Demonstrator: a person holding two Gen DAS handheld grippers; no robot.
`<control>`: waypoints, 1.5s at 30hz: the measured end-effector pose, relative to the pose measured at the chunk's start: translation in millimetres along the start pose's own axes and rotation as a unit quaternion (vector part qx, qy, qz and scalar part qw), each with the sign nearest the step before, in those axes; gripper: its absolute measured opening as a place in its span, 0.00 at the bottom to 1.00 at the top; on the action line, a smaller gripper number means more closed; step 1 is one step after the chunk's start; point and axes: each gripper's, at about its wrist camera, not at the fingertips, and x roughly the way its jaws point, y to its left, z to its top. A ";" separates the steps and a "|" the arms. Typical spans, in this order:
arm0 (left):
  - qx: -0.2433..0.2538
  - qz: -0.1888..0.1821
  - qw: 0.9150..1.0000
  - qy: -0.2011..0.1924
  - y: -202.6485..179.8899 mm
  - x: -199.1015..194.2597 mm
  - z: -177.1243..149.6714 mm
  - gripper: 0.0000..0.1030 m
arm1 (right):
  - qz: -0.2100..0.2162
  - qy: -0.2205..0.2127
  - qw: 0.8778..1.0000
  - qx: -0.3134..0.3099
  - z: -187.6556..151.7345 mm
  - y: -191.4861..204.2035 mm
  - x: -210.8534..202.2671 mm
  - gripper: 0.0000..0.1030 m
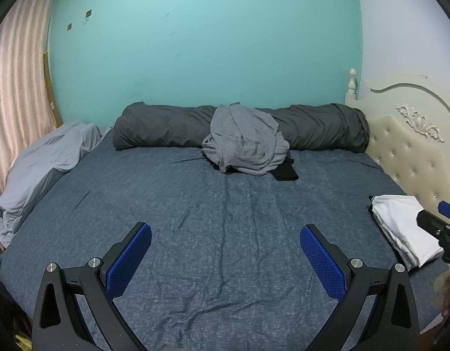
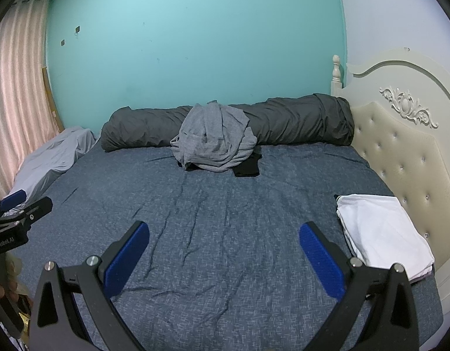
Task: Fold clothes
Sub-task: 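Move the right tool to the grey sweatshirt and grasp its hem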
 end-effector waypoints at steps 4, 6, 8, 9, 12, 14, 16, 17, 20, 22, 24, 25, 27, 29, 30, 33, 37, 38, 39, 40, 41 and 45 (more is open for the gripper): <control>-0.008 0.004 1.000 0.007 8.0 14.5 -3.8 1.00 | 0.000 0.002 1.000 0.009 -2.0 -4.4 8.3 1.00; -0.011 0.005 1.000 0.011 11.5 23.7 -4.5 1.00 | 0.003 0.002 1.000 0.011 -3.2 -5.5 14.6 1.00; -0.014 0.004 1.000 0.016 15.0 37.7 -5.2 1.00 | 0.006 0.001 1.000 0.011 -3.5 -5.8 21.8 1.00; -0.015 0.002 1.000 0.018 16.2 44.4 -5.7 1.00 | 0.009 0.003 1.000 0.011 -3.7 -6.2 28.0 1.00; -0.020 0.001 0.999 0.027 20.0 72.3 -6.2 1.00 | 0.022 0.013 1.000 0.016 -5.2 -8.5 52.7 1.00; -0.024 0.001 0.999 0.031 22.6 93.8 -5.1 1.00 | 0.031 0.022 0.999 0.019 -6.9 -9.5 72.7 1.00; -0.027 -0.003 0.999 0.034 26.1 121.2 -3.9 1.00 | 0.031 0.026 0.999 0.016 -7.4 -9.6 92.2 1.00; -0.028 -0.004 0.999 0.035 27.6 135.3 -3.6 1.00 | 0.031 0.029 0.999 0.015 -7.5 -10.0 105.1 1.00; -0.027 -0.007 0.999 0.040 32.4 178.3 -2.2 1.00 | 0.030 0.040 0.999 0.016 -7.0 -12.8 147.0 1.00; -0.035 -0.007 0.998 0.046 37.6 213.3 -0.7 1.00 | 0.026 0.047 0.998 0.025 -5.6 -16.8 180.4 1.00; -0.043 -0.011 0.998 0.052 43.1 248.8 0.6 1.00 | 0.027 0.052 0.998 0.027 -3.0 -19.2 213.8 1.00; -0.047 -0.009 0.997 0.059 46.2 269.1 0.9 1.00 | 0.027 0.058 0.998 0.023 -1.5 -19.5 232.7 1.00; -0.053 -0.002 0.996 0.070 52.2 302.9 1.2 1.00 | 0.028 0.072 0.997 0.016 0.9 -17.0 267.8 1.00; -0.061 0.005 0.995 0.082 58.9 331.5 1.6 1.00 | 0.037 0.083 0.996 0.015 3.4 -15.2 301.8 0.97; -0.064 0.006 0.994 0.086 62.3 339.3 2.0 1.00 | 0.040 0.089 0.995 0.016 5.7 -14.2 317.9 0.94; -0.075 0.004 0.992 0.098 71.5 365.7 8.1 1.00 | 0.047 0.104 0.993 0.018 14.0 -9.7 360.0 0.92; -0.084 -0.009 0.990 0.111 79.6 395.4 22.8 1.00 | 0.053 0.119 0.991 0.016 27.7 -1.0 403.9 0.92; -0.086 -0.013 0.990 0.114 81.6 402.9 26.5 1.00 | 0.054 0.124 0.991 0.016 31.5 1.5 415.6 0.92; -0.088 -0.016 0.989 0.117 83.7 410.3 30.1 1.00 | 0.054 0.132 0.990 0.017 36.6 5.2 429.5 0.92; -0.090 -0.020 0.988 0.121 85.7 417.7 33.8 1.00 | 0.053 0.135 0.989 0.018 40.5 8.7 438.8 0.92; -0.092 -0.022 0.988 0.124 87.8 424.9 36.3 1.00 | 0.056 0.138 0.989 0.019 46.2 11.8 452.0 0.92; -0.096 -0.028 0.985 0.142 95.7 457.2 43.7 1.00 | 0.050 0.134 0.990 0.018 65.7 22.5 496.8 0.92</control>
